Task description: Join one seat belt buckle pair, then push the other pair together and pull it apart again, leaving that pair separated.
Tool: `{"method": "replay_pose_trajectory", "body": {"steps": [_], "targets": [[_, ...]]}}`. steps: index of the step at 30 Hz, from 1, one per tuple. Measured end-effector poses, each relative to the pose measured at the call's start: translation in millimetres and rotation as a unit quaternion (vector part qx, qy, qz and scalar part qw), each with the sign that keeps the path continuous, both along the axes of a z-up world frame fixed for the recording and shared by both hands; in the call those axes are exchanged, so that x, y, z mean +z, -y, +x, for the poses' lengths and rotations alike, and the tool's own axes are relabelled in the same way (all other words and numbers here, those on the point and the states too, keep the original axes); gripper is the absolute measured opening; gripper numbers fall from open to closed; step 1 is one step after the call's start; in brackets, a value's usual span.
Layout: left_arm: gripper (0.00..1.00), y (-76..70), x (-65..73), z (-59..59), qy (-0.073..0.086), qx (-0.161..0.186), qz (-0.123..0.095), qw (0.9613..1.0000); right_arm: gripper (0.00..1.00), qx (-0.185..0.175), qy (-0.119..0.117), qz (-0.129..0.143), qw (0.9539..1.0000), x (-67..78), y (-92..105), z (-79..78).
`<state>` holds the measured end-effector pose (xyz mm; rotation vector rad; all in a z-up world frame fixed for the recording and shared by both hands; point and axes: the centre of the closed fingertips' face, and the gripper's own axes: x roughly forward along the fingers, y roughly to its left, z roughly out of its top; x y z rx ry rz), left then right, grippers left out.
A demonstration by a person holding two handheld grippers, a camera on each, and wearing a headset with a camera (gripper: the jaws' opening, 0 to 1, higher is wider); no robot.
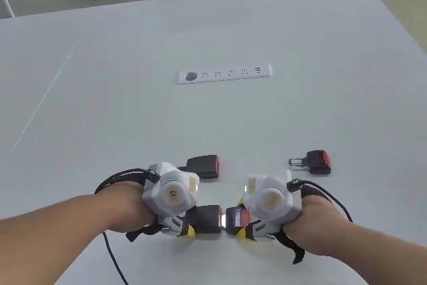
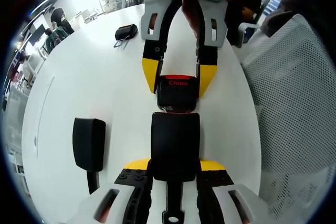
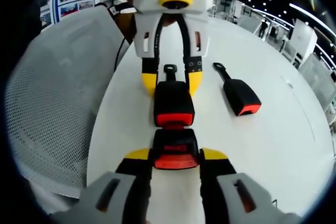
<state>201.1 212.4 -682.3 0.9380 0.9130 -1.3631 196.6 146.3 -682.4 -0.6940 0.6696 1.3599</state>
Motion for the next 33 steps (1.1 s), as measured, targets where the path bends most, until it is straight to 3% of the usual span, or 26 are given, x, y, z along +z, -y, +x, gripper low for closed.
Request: {"method": "replay_pose_trajectory", "body": {"steps": [4, 9, 18, 24, 33], "targets": [[0.33, -0.8, 0.4, 0.5, 0.004, 0.01, -0.003, 0.9999, 0.35, -0.011, -0.008, 0.006, 0.9999, 0.6, 0.6, 0.9], [0.33, -3.0, 3.1, -0.8, 0.026, -0.01, 0.008, 0.9996, 0.35, -0.025, -0.015, 0.019, 0.9994, 8.0, 0.7, 1.6], [0.34, 11.6, 34.4, 1.3, 0.041, -0.004, -0.037, 0.9985, 0.34, -0.036, -0.011, 0.054, 0.9978, 37.0, -1.5, 0.9], [0.34, 17.8, 48.1, 21.6, 0.056, 0.016, -0.059, 0.9966, 0.36, -0.036, 0.001, 0.058, 0.9977, 43.9, 8.7, 7.7], [0.38, 18.9, 51.3, 61.3, 0.07, 0.029, -0.061, 0.9952, 0.36, -0.065, 0.014, 0.043, 0.9968, 43.3, 58.9, 42.7]]}}
